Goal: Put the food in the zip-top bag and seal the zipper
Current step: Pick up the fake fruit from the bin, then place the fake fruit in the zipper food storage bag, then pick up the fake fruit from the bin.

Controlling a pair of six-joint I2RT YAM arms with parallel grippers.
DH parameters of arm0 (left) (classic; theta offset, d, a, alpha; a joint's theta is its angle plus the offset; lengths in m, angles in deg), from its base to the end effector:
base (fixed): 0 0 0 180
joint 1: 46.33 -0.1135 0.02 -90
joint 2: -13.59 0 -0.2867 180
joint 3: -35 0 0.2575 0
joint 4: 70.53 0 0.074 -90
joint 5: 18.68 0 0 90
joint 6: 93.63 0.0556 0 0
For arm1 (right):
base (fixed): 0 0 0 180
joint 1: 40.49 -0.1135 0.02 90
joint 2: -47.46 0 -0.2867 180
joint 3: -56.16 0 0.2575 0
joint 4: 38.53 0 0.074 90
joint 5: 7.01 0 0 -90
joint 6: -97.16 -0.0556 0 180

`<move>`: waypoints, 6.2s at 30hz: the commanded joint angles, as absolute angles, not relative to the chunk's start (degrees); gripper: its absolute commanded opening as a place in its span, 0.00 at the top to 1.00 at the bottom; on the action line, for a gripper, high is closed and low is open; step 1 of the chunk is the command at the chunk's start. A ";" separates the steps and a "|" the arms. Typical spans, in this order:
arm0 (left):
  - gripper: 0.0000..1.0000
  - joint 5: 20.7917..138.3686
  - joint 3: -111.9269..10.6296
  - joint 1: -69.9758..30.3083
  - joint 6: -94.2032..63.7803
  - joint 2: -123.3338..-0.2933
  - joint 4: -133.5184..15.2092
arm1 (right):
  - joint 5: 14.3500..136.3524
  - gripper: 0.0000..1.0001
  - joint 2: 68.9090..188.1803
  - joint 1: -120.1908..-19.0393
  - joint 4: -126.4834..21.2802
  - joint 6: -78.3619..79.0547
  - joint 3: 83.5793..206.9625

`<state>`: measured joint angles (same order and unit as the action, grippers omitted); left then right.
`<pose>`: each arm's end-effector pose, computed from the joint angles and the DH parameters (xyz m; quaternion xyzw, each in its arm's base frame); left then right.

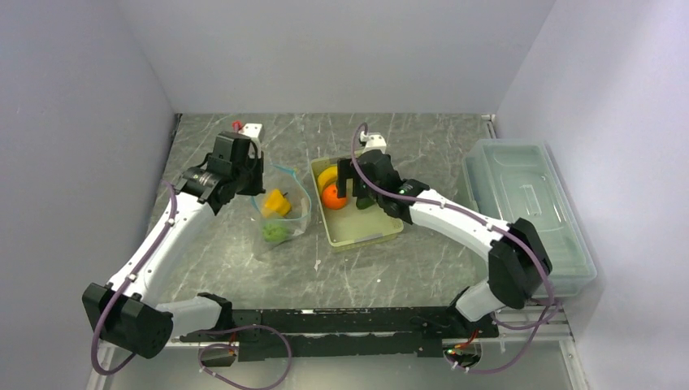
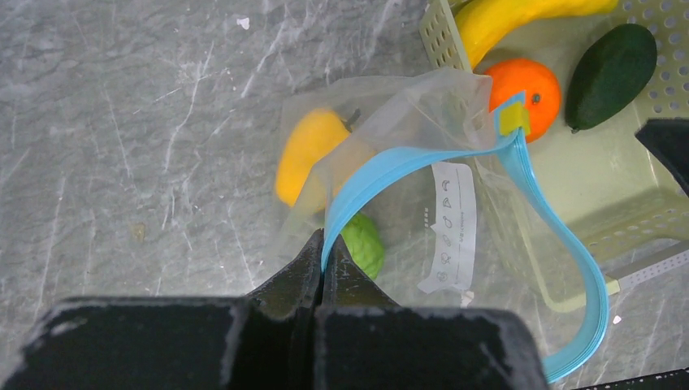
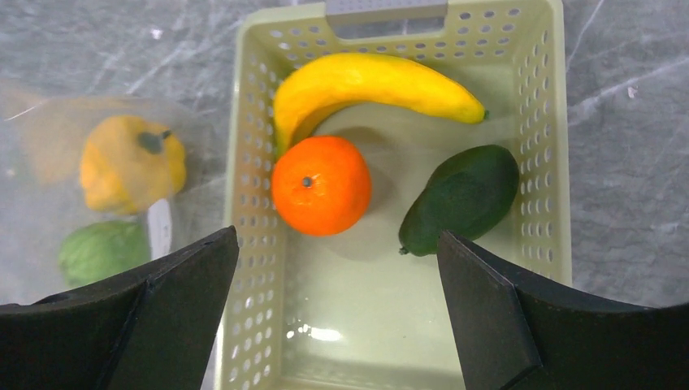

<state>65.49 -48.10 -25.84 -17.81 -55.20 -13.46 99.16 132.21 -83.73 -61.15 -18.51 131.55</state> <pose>0.2462 -0.0860 0.3566 0.0300 0.9148 -0.0748 0.3959 0.2699 0.2325 0.2896 -0.0648 0.8661 0.1702 0.4655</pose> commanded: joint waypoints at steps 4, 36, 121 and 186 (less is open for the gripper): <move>1.00 69.21 -44.97 -25.85 -16.20 -51.19 -18.69 | 94.55 0.04 138.21 -82.24 -62.83 -18.22 137.28; 1.00 66.53 -42.81 -25.77 -16.04 -47.31 -18.62 | 90.25 0.12 157.40 -81.45 -64.06 -20.04 145.93; 1.00 65.86 -42.90 -24.98 -16.18 -46.79 -17.85 | 81.40 0.48 144.71 -98.76 -59.70 -10.49 155.00; 1.00 65.27 -42.94 -24.80 -16.24 -47.53 -17.68 | 107.95 0.07 127.77 -98.61 -62.02 -7.62 143.61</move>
<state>65.89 -43.08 -25.08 -16.82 -48.36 -16.87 101.23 129.64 -98.70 -61.92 -10.05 144.64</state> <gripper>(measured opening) 0.012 0.928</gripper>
